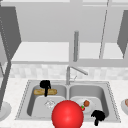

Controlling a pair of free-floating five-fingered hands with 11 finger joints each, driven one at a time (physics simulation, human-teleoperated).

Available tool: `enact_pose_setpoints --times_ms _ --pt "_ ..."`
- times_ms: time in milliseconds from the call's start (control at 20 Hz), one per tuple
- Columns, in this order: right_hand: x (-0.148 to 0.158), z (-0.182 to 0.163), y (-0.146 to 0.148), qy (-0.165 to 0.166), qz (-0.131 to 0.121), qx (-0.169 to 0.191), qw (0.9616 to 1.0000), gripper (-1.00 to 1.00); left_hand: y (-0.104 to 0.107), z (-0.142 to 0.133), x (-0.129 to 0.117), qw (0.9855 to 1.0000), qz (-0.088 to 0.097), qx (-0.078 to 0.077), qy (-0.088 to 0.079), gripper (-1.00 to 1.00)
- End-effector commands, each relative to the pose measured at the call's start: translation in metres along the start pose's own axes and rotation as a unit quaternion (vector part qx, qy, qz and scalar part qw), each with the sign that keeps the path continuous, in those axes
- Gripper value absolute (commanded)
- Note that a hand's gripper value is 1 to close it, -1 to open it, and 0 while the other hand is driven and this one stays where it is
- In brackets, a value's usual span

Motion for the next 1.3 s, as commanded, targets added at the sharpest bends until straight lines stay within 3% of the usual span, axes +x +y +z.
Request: enact_pose_setpoints --times_ms 0,800,950,1100,1250 --pt "0.000 0.000 0.000 0.000 0.000 0.000 1.0000 0.00 -0.023 0.003 -0.028 0.9999 0.002 -0.006 -0.016 1.00" --pt "0.000 0.000 0.000 0.000 0.000 0.000 1.0000 0.00 -0.131 0.020 -0.143 0.9999 0.003 -0.004 -0.016 1.00" --pt "0.000 0.000 0.000 0.000 0.000 0.000 1.0000 0.00 -0.151 0.022 -0.165 0.9997 0.005 -0.006 -0.024 1.00" --pt "0.000 0.000 0.000 0.000 0.000 0.000 1.0000 0.00 -0.177 0.025 -0.169 0.9992 0.005 -0.011 -0.039 1.00" --pt "0.000 0.000 0.000 0.000 0.000 0.000 1.0000 0.00 -0.204 0.023 -0.173 0.9992 0.004 -0.007 -0.040 1.00"
